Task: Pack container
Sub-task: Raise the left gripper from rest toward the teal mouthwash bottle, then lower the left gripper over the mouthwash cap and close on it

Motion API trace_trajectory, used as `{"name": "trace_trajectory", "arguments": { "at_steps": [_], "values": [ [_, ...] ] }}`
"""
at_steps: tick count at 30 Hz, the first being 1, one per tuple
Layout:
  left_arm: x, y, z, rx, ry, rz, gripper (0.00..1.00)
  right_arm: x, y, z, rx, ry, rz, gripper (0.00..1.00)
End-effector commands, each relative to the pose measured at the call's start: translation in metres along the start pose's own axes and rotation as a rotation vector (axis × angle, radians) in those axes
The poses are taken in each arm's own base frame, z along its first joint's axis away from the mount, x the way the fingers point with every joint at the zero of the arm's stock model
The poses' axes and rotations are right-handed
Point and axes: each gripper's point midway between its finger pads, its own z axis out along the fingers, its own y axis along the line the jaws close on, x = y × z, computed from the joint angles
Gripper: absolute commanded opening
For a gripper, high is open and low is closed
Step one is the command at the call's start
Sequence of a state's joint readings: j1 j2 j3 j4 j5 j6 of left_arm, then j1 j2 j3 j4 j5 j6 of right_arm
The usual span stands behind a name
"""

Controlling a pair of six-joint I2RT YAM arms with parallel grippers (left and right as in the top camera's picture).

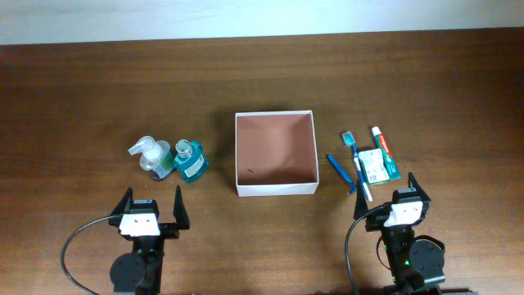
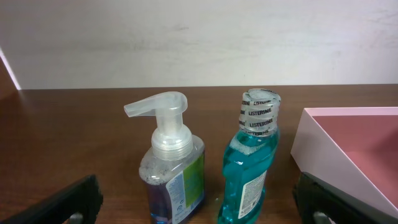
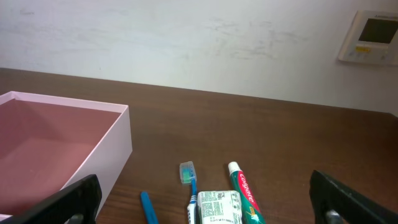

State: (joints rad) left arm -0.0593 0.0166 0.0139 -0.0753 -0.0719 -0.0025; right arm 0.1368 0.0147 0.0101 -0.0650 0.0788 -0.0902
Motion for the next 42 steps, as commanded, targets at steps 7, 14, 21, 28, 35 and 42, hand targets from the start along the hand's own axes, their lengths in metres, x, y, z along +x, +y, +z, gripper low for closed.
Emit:
{"name": "trace_trajectory", "arguments": {
  "at_steps": [7, 14, 21, 28, 35, 42],
  "values": [
    [0.000, 0.003, 0.000, -0.015, -0.004, -0.013, 0.99, 0.002, -0.004, 0.000, 0.020, 0.005, -0.007, 0.98],
    [-0.001, -0.035, -0.004, 0.204, -0.009, -0.013, 0.99, 0.002, -0.004, 0.000, 0.020, 0.005, -0.007, 0.98],
    [-0.008, -0.074, -0.017, 0.446, -0.037, -0.007, 0.99, 0.002, -0.004, 0.000, 0.020, 0.005, -0.007, 0.98],
    [-0.064, -0.096, -0.045, 0.603, -0.169, 0.029, 0.99, 0.002, -0.004, 0.000, 0.020, 0.005, -0.007, 0.98],
    [-0.145, -0.082, -0.071, 0.516, -0.236, 0.034, 0.99, 0.002, -0.004, 0.000, 0.020, 0.005, -0.007, 0.98],
    [-0.173, -0.080, -0.061, 0.499, 0.085, 0.018, 0.99, 0.002, -0.004, 0.000, 0.020, 0.005, -0.007, 0.98]
  ]
}}
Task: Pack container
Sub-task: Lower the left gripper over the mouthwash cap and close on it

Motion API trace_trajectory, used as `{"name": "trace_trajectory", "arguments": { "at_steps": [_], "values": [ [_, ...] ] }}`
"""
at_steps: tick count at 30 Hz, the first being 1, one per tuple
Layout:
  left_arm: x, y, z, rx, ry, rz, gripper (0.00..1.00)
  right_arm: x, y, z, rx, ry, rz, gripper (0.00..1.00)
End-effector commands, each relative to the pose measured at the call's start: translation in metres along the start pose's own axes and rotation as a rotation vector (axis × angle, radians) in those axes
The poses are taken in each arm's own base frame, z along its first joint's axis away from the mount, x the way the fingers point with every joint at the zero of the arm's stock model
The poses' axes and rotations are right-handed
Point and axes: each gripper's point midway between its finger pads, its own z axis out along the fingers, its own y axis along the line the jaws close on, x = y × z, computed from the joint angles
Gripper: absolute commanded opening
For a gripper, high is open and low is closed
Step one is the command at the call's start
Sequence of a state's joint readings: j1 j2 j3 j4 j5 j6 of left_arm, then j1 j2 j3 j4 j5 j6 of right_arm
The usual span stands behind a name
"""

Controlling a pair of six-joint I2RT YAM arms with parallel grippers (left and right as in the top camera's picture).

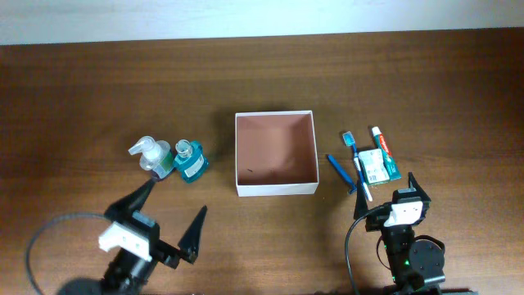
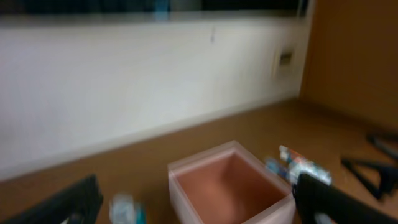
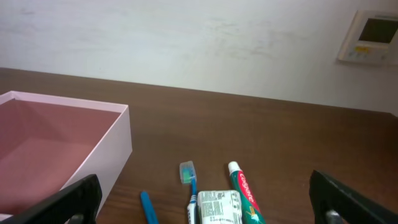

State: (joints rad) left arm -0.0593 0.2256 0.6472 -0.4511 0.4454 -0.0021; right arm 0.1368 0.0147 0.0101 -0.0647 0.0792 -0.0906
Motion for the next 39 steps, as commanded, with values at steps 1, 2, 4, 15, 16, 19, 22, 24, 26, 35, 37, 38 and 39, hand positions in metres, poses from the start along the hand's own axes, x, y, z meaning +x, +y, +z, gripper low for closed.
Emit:
{"name": "trace_trajectory", "arguments": {
  "at_steps": [1, 2, 4, 15, 16, 19, 22, 24, 26, 35, 37, 38, 39],
  "values": [
    [-0.017, 0.010, 0.014, -0.013, 0.193, -0.021, 0.99, 0.003, -0.004, 0.000, 0.019, 0.005, -0.007, 0.98],
    [-0.020, 0.012, 0.016, -0.008, 0.257, -0.013, 1.00, 0.003, -0.004, 0.000, 0.019, 0.005, -0.007, 0.98],
    [-0.025, 0.018, 0.020, -0.015, 0.402, -0.025, 0.99, 0.003, -0.004, 0.000, 0.019, 0.005, -0.007, 0.98],
    [-0.026, 0.046, 0.063, -0.022, 0.797, -0.187, 0.99, 0.003, -0.004, 0.000, 0.019, 0.005, -0.007, 0.98],
    [-0.021, 0.050, 0.070, -0.020, 0.816, -0.196, 0.99, 0.003, -0.004, 0.000, 0.019, 0.005, -0.007, 0.98],
    [-0.007, 0.055, 0.082, -0.016, 0.862, -0.217, 0.99, 0.003, -0.004, 0.000, 0.019, 0.005, -0.007, 0.98],
    [0.009, 0.060, 0.092, -0.011, 0.920, -0.244, 0.99, 0.003, -0.004, 0.000, 0.019, 0.005, -0.007, 0.98],
    [0.021, 0.062, 0.096, -0.006, 0.965, -0.264, 0.96, 0.003, -0.004, 0.000, 0.019, 0.005, -0.007, 0.98],
    [0.035, 0.064, 0.096, -0.006, 1.028, -0.289, 0.81, 0.003, -0.004, 0.000, 0.019, 0.005, -0.007, 0.98],
    [0.080, 0.076, 0.100, -0.048, 1.221, -0.347, 0.66, 0.003, -0.004, 0.000, 0.019, 0.005, -0.007, 0.98],
    [0.086, 0.078, 0.103, -0.048, 1.236, -0.356, 0.63, 0.003, -0.004, 0.000, 0.019, 0.005, -0.007, 0.98],
    [0.089, 0.079, 0.105, -0.056, 1.242, -0.369, 0.63, 0.003, -0.004, 0.000, 0.019, 0.005, -0.007, 0.98],
    [0.092, 0.080, 0.108, -0.064, 1.244, -0.383, 0.63, 0.003, -0.004, 0.000, 0.019, 0.005, -0.007, 0.98]
  ]
}}
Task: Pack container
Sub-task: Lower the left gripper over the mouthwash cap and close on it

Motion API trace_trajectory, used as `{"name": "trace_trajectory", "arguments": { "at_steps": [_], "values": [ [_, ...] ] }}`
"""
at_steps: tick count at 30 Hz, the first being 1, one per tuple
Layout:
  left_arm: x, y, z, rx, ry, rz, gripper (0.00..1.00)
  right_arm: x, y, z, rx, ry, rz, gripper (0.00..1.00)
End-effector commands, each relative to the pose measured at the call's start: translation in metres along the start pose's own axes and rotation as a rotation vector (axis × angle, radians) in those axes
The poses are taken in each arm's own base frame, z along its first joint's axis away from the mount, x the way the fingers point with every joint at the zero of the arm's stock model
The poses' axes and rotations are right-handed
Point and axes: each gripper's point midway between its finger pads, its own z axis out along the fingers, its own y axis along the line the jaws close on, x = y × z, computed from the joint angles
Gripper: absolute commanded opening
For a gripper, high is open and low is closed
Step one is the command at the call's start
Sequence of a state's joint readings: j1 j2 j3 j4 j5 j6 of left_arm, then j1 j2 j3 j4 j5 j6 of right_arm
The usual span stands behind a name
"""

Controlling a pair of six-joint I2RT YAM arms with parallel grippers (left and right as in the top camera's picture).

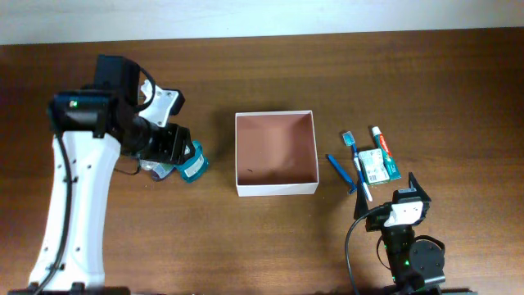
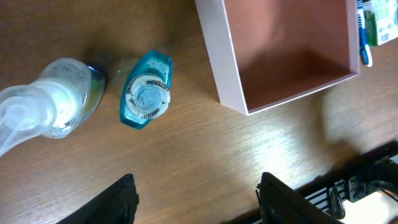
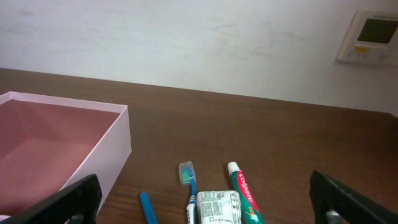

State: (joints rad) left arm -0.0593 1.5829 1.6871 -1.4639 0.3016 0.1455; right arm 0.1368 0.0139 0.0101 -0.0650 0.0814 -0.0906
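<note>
A pink open box (image 1: pixel 276 188) stands mid-table with nothing inside (image 2: pixel 286 50). Left of it are a teal mouthwash bottle (image 2: pixel 145 96) and a clear soap pump bottle (image 2: pixel 50 106), both upright. My left gripper (image 2: pixel 199 202) hangs open above them, pointing down, and in the overhead view it (image 1: pixel 168 146) covers most of the two bottles. Right of the box lie a toothbrush (image 3: pixel 188 180), a toothpaste tube (image 3: pixel 242 193), a small packet (image 3: pixel 214 205) and a blue stick (image 3: pixel 148 208). My right gripper (image 3: pixel 204 199) rests open just in front of them (image 1: pixel 385 195).
The white left arm (image 1: pixel 74 205) reaches from the front left edge up over the left part of the table. A wall (image 3: pixel 186 43) with a thermostat (image 3: pixel 370 36) stands behind the table's far edge.
My left arm was low near the front left edge, its camera facing the box and the room. Now it is high over the two bottles, looking straight down. The right arm has not moved.
Both grippers sat open at the front edge, the left facing the two bottles, the right facing the toothbrush items. Then the left arm was lifted and turned toward the box. Now it hangs open above the bottles, and no object has moved.
</note>
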Motion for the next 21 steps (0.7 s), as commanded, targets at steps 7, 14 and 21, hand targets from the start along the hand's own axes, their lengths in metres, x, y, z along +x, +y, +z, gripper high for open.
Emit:
{"name": "trace_trajectory", "arguments": {
  "at_steps": [7, 14, 21],
  "values": [
    [-0.020, 0.021, 0.016, -0.069, -0.012, -0.099, 0.63, 0.003, -0.003, 0.000, 0.017, 0.005, -0.007, 0.98],
    [-0.026, 0.027, 0.018, -0.097, -0.028, -0.110, 0.63, 0.003, -0.003, 0.000, 0.017, 0.005, -0.007, 0.98],
    [-0.029, 0.027, 0.021, -0.096, -0.029, -0.122, 0.64, 0.003, -0.003, 0.000, 0.017, 0.005, -0.007, 0.98]
  ]
}}
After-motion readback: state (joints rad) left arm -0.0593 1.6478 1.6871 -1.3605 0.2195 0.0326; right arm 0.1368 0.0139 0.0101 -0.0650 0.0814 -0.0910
